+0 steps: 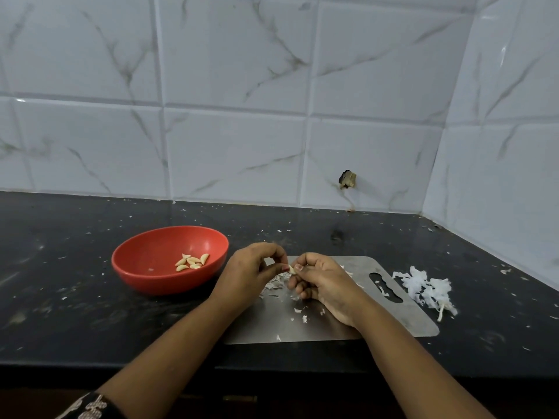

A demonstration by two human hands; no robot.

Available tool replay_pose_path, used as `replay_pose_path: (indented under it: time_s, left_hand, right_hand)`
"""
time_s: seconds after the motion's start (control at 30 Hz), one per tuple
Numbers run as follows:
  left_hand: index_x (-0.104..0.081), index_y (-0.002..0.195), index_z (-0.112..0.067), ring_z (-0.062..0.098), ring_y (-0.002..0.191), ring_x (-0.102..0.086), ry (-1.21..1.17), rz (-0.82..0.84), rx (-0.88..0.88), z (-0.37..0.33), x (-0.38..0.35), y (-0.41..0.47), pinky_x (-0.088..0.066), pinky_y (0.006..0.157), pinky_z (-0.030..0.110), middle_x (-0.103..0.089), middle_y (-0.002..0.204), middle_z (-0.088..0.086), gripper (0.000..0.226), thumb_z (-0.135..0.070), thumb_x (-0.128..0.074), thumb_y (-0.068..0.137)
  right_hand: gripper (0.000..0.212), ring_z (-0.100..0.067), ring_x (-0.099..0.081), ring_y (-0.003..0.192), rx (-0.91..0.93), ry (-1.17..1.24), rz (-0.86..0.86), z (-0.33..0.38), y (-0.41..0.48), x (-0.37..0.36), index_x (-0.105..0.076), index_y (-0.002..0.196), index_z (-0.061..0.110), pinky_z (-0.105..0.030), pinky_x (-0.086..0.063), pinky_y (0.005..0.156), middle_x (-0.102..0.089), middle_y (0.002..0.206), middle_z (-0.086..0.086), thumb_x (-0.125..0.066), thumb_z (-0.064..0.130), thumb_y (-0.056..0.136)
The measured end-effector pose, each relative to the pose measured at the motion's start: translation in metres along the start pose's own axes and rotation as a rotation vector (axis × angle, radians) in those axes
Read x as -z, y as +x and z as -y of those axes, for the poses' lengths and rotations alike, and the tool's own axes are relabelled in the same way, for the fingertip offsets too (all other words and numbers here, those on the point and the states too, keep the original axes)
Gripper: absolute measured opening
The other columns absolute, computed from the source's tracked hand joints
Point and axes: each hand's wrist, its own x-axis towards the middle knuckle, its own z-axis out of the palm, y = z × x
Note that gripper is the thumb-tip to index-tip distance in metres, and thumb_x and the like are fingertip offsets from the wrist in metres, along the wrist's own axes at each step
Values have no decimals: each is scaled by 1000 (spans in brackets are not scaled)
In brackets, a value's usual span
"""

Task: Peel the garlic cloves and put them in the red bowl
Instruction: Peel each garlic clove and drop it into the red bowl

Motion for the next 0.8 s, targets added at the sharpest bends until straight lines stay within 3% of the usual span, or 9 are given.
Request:
replay_pose_path:
  time_s: [0.3, 0.8]
  left_hand:
    - [-48, 79, -44, 9, 67, -54, 48, 50, -24, 1, -1, 0, -43, 64, 20, -56, 87, -18, 30, -22, -66, 88]
    - [-49, 82, -39, 7, 75, -54, 89, 68, -62, 1, 1, 0, -41, 67, 20, -55, 87, -16, 23, -22, -62, 91]
  right_hand:
    - [18, -9, -55, 54, 3, 3, 3, 0, 0, 0, -56, 88, 6, -18, -46, 52, -63, 66, -6, -44, 4, 101]
    - [18, -9, -54, 54, 6, -25, 13, -1, 1, 0, -55, 88, 6, -17, -45, 52, -61, 66, -6, -43, 6, 102]
